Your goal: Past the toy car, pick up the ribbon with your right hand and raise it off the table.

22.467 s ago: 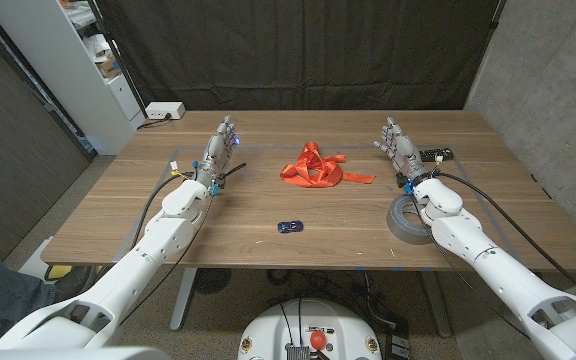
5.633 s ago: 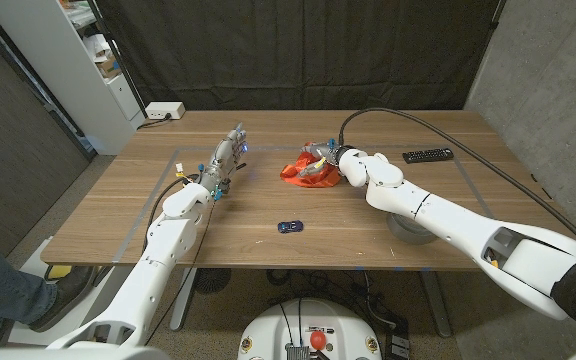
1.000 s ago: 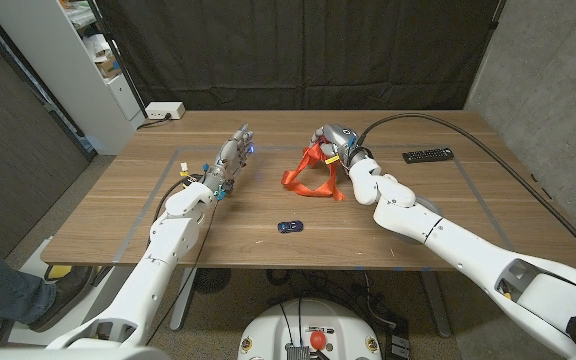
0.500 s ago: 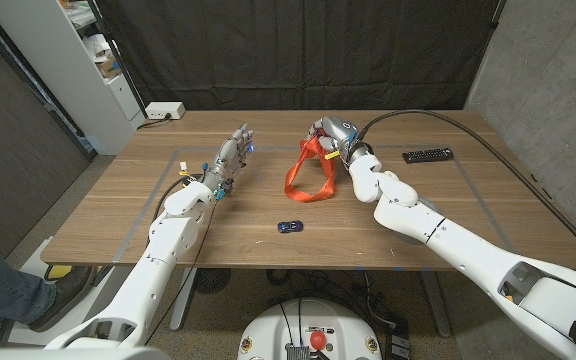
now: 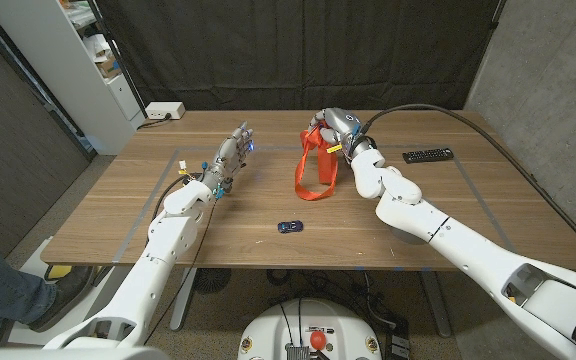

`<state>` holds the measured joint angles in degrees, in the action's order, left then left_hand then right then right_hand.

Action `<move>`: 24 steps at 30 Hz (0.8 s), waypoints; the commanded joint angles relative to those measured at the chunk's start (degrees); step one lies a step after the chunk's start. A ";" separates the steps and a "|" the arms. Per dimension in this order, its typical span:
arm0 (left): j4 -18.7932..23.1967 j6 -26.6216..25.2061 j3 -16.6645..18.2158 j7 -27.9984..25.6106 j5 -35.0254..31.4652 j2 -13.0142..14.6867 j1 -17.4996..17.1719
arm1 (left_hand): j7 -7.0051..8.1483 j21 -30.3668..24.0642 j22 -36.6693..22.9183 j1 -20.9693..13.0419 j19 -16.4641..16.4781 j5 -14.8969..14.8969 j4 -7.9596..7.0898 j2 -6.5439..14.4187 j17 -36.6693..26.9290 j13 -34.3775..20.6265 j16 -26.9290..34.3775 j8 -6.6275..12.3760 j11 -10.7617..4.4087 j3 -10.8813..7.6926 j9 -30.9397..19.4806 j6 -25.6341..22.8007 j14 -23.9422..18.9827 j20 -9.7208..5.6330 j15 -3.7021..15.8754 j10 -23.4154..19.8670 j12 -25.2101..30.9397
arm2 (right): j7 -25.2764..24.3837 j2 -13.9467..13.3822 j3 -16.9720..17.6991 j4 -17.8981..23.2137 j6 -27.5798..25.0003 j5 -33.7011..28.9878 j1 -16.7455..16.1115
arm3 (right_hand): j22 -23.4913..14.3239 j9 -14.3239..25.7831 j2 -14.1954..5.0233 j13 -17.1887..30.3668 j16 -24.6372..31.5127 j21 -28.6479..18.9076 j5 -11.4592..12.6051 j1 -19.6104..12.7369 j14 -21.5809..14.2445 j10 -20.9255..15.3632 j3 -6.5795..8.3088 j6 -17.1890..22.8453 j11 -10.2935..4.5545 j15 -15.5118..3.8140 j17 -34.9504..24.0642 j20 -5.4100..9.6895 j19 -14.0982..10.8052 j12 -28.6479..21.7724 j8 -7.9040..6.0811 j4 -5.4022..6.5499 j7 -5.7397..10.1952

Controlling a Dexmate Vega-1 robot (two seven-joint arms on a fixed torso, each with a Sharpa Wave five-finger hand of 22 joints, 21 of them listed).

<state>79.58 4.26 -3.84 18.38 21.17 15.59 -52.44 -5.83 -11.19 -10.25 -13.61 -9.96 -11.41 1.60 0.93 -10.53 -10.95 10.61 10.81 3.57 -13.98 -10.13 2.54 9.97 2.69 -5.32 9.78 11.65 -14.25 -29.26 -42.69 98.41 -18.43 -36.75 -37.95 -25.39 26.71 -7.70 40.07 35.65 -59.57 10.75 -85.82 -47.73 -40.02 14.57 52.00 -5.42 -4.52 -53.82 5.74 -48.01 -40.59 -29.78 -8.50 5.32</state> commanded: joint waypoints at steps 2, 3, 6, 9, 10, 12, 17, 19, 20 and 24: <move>-0.02 -0.14 -0.16 0.06 -0.02 0.00 0.23 | -0.43 -0.20 -0.21 -0.14 -4.95 0.21 0.33 0.44 -0.07 -0.13 0.33 0.24 -0.31 -0.08 -0.20 -0.10 0.13 0.48 -0.19 0.40 0.32 | 0.50 -0.45 1.53 2.76 -0.19 -0.45 -0.47 | -0.17 0.10 -0.03 0.09 -0.26 -0.82 0.24 0.14 -1.78 -0.59 0.55 0.44 -0.03 -8.22 -0.48 7.06 0.80 0.26 0.24 0.19 -0.17; -0.01 -0.12 -0.15 0.00 -0.05 -0.02 0.24 | -0.48 -0.20 -0.21 -0.14 -4.95 0.21 0.34 0.45 -0.07 -0.13 0.32 0.26 -0.33 -0.07 -0.20 -0.15 0.14 0.48 -0.19 0.40 0.32 | 0.67 -0.45 1.59 3.00 -0.42 -0.60 -0.46 | -0.16 0.11 0.01 0.20 -0.22 -0.94 0.23 0.20 -1.84 -0.50 0.53 0.45 -0.07 -8.08 -0.61 7.07 0.86 0.30 0.25 0.21 -0.16; -0.12 0.01 -0.09 -0.01 0.01 -0.07 0.30 | -0.47 -0.20 -0.21 -0.14 -4.96 0.20 0.36 0.45 -0.07 -0.13 0.34 0.24 -0.31 -0.06 -0.20 -0.13 0.10 0.49 -0.19 0.43 0.30 | 0.67 -0.41 1.87 3.38 -0.24 -0.63 -0.46 | -0.14 0.18 -0.05 0.23 -0.31 -1.20 0.25 0.18 -1.94 -0.64 0.63 0.36 -0.03 -8.13 -0.72 7.06 0.97 0.36 0.29 0.19 -0.22; -0.36 0.19 -0.06 -0.01 0.06 -0.17 0.43 | -0.45 -0.20 -0.21 -0.13 -4.97 0.21 0.38 0.47 -0.07 -0.13 0.33 0.24 -0.32 -0.06 -0.20 -0.15 0.12 0.50 -0.20 0.37 0.33 | 0.51 -0.34 2.09 3.71 -0.13 -0.81 -0.47 | -0.12 0.23 -0.06 0.30 -0.34 -1.47 0.25 0.30 -2.02 -0.73 0.65 0.40 -0.05 -8.18 -0.90 7.07 1.09 0.44 0.30 0.25 -0.14; -0.45 0.21 -0.07 0.02 0.09 -0.21 0.48 | -0.46 -0.20 -0.21 -0.13 -4.98 0.21 0.39 0.47 -0.07 -0.13 0.34 0.23 -0.33 -0.05 -0.20 -0.15 0.11 0.48 -0.20 0.38 0.32 | 0.48 -0.33 2.18 3.85 -0.12 -0.85 -0.50 | -0.11 0.26 -0.10 0.31 -0.30 -1.55 0.26 0.33 -2.08 -0.77 0.66 0.37 -0.09 -8.10 -0.99 7.07 1.12 0.45 0.31 0.27 -0.23; -0.71 0.32 -0.15 0.11 0.07 -0.29 0.61 | -0.45 -0.20 -0.21 -0.12 -4.98 0.21 0.40 0.48 -0.07 -0.13 0.34 0.22 -0.30 -0.05 -0.20 -0.12 0.11 0.49 -0.16 0.38 0.32 | 0.26 -0.31 2.37 4.05 0.06 -0.92 -0.56 | -0.08 0.24 -0.10 0.38 -0.18 -1.73 0.26 0.39 -2.32 -0.78 0.66 0.44 -0.20 -8.15 -1.18 7.07 1.17 0.50 0.32 0.29 -0.13; -1.18 0.41 -0.37 0.18 -0.04 -0.46 0.87 | -0.48 -0.20 -0.21 -0.12 -5.00 0.21 0.44 0.51 -0.07 -0.13 0.30 0.23 -0.31 -0.04 -0.20 -0.21 0.19 0.49 -0.22 0.36 0.32 | 0.03 -0.29 3.04 4.66 0.61 -0.66 -0.67 | 0.00 0.37 -0.09 0.49 -0.34 -2.31 0.28 0.53 -2.27 -0.84 0.74 0.33 -0.07 -8.23 -1.59 7.06 1.33 0.72 0.40 0.31 -0.15; -1.24 0.41 -0.39 0.22 -0.03 -0.48 0.90 | -0.51 -0.20 -0.21 -0.11 -5.01 0.21 0.45 0.52 -0.07 -0.13 0.32 0.23 -0.30 -0.04 -0.20 -0.23 0.17 0.51 -0.22 0.36 0.32 | 0.16 -0.36 3.19 4.85 0.72 -0.71 -0.61 | 0.04 0.34 -0.13 0.59 -0.31 -2.51 0.28 0.59 -2.39 -0.88 0.77 0.38 -0.05 -8.11 -1.77 7.06 1.40 0.76 0.43 0.33 -0.11; -1.23 0.42 -0.39 0.19 -0.05 -0.49 0.90 | -0.50 -0.19 -0.21 -0.11 -5.02 0.21 0.46 0.52 -0.07 -0.13 0.31 0.23 -0.29 -0.03 -0.20 -0.21 0.18 0.50 -0.22 0.35 0.33 | 0.03 -0.32 3.31 4.86 0.87 -0.65 -0.62 | 0.05 0.35 -0.13 0.57 -0.33 -2.55 0.29 0.57 -2.38 -0.96 0.79 0.34 -0.09 -8.14 -1.79 7.07 1.41 0.76 0.45 0.31 -0.12; -1.21 0.33 -0.39 0.09 -0.10 -0.51 0.88 | -0.50 -0.21 -0.21 -0.10 -4.99 0.21 0.49 0.54 -0.07 -0.13 0.32 0.20 -0.32 -0.02 -0.20 -0.19 0.15 0.48 -0.14 0.40 0.30 | 0.05 -0.25 3.73 4.98 1.26 -0.33 -0.57 | 0.12 0.48 -0.14 0.68 -0.37 -2.87 0.29 0.71 -2.45 -1.05 0.82 0.21 -0.07 -8.17 -2.03 7.07 1.52 0.84 0.48 0.37 -0.15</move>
<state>78.84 4.35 -4.08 18.48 21.18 15.28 -51.80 -5.82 -11.19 -10.24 -13.61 -9.96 -11.41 1.93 0.93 -10.53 -10.95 10.61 10.81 3.57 -13.95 -10.14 2.55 9.97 2.69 -5.32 9.78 11.65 -13.93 -29.55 -40.17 102.37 -18.20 -37.43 -38.49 -25.22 26.97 -7.94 40.58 35.21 -62.11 10.82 -85.56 -48.03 -40.47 14.89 52.00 -5.60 -4.22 -55.60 5.85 -47.89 -39.77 -29.44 -8.19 5.33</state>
